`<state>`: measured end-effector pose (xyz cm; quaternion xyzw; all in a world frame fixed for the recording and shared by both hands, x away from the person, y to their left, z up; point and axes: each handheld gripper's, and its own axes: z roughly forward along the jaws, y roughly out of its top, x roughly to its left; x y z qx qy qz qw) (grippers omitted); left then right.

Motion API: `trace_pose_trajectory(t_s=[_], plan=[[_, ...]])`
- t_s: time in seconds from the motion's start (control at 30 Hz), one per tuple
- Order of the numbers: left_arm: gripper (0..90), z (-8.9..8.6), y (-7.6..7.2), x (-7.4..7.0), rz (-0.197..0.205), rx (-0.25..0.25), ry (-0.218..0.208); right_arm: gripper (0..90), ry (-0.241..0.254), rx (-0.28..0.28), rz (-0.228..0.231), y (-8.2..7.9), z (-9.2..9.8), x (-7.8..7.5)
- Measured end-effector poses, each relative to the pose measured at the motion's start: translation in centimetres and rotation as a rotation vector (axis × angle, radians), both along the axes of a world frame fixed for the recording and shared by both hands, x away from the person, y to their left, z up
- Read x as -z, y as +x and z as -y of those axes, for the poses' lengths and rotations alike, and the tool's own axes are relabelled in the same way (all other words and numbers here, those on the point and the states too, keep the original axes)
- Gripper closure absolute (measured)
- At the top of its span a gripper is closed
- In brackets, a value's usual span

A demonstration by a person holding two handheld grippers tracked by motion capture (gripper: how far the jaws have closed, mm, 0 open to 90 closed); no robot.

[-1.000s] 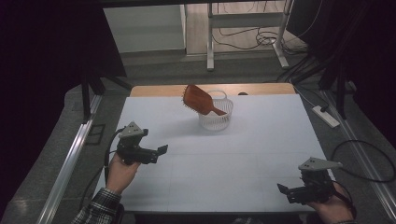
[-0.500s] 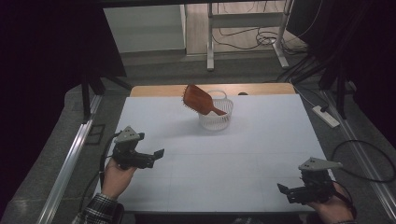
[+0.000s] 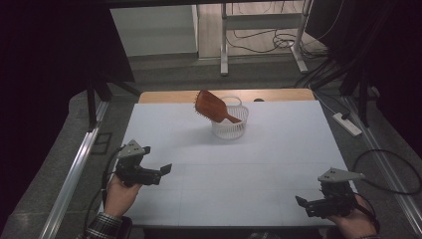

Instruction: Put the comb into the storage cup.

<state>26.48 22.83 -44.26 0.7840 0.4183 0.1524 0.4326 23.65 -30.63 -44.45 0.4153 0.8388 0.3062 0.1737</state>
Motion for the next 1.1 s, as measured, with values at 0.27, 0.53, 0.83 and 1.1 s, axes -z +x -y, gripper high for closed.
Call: trace_pose_trajectory(t_s=[0.27, 0.53, 0.83, 1.1], plan=[[0.0, -0.4, -0.8, 0.2, -0.001, -0.012, 0.005, 0.0, -0.002, -0.001, 0.001, 0.0, 0.0, 0.0], [0.0, -1.0, -1.6, 0.6, -0.013, -0.026, 0.003, 0.0, -0.003, -0.001, 0.0, 0.0, 0.0, 0.0], [0.0, -1.7, -2.5, 1.0, -0.021, -0.041, 0.01, 0.0, -0.008, -0.003, 0.002, 0.0, -0.1, 0.0], [0.0, -2.3, -3.3, 1.2, -0.026, -0.056, 0.012, 0.0, -0.008, -0.002, 0.002, 0.0, -0.1, 0.0]])
